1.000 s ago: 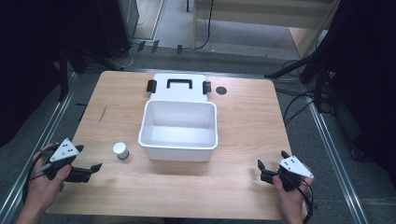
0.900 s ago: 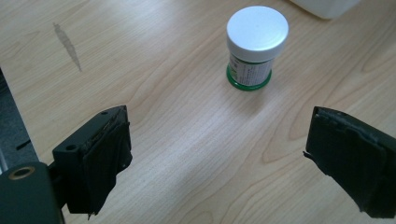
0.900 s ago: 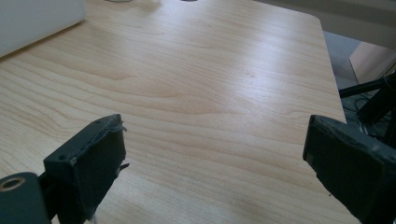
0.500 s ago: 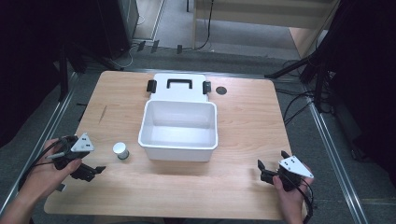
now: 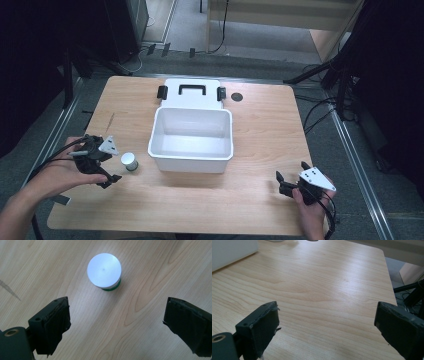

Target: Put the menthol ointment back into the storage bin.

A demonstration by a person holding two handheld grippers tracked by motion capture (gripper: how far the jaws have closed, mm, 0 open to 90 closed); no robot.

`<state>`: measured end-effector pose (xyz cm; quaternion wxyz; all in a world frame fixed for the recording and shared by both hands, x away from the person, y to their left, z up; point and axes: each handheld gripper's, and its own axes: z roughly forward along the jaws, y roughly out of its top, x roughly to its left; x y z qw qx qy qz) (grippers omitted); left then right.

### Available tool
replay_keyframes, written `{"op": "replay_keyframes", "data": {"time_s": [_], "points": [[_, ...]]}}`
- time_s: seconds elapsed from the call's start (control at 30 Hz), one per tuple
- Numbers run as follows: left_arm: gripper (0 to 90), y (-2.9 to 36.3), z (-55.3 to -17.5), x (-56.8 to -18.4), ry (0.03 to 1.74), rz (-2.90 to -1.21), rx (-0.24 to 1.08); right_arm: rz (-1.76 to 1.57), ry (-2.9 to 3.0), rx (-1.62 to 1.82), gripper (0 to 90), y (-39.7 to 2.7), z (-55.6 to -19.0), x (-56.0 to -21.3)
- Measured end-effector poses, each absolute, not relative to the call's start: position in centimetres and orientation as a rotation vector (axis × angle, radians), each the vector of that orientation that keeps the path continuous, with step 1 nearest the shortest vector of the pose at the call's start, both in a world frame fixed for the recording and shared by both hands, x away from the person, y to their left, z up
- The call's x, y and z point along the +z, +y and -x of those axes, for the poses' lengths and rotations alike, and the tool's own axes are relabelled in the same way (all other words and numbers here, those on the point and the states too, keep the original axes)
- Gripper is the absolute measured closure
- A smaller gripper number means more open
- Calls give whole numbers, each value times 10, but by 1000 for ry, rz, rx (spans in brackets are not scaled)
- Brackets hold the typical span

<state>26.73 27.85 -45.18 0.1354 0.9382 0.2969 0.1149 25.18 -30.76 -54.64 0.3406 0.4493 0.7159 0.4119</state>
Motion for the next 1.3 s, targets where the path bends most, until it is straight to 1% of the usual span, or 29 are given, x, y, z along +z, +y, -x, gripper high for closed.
{"op": "replay_keyframes", "data": {"time_s": [0.17, 0.2, 0.3, 0.5, 0.53, 0.6, 0.63, 0.7, 0.77, 0.97, 1.13, 1.3], "points": [[84, 271, -278, -458, 856, -2746, 309, -1175, 1861, 1075, 60, -308, -252, -546], [108, 269, -282, -460, 870, -2752, 297, -1174, 1860, 1077, 60, -308, -251, -546], [136, 266, -288, -465, 888, -2754, 283, -1175, 1860, 1080, 60, -308, -251, -546], [161, 260, -302, -472, 935, -2767, 256, -1172, 1861, 1076, 60, -308, -251, -546], [172, 259, -305, -474, 954, -2769, 262, -1172, 1862, 1076, 60, -308, -252, -546], [238, 258, -308, -475, 988, -2768, 276, -1173, 1862, 1075, 60, -308, -252, -546], [254, 257, -309, -476, 997, -2769, 272, -1173, 1862, 1075, 60, -308, -252, -546], [281, 254, -311, -478, 1004, -2779, 255, -1174, 1862, 1075, 60, -308, -252, -546], [288, 252, -313, -480, 1013, -2788, 254, -1175, 1862, 1076, 60, -308, -252, -546], [379, 245, -315, -484, 1040, -2812, 242, -1173, 1862, 1076, 60, -308, -252, -546], [503, 246, -319, -484, 1078, -2805, 220, -1170, 1864, 1073, 60, -308, -252, -546], [511, 248, -322, -482, 1117, -2796, 208, -1170, 1866, 1071, 60, -307, -251, -546]]}}
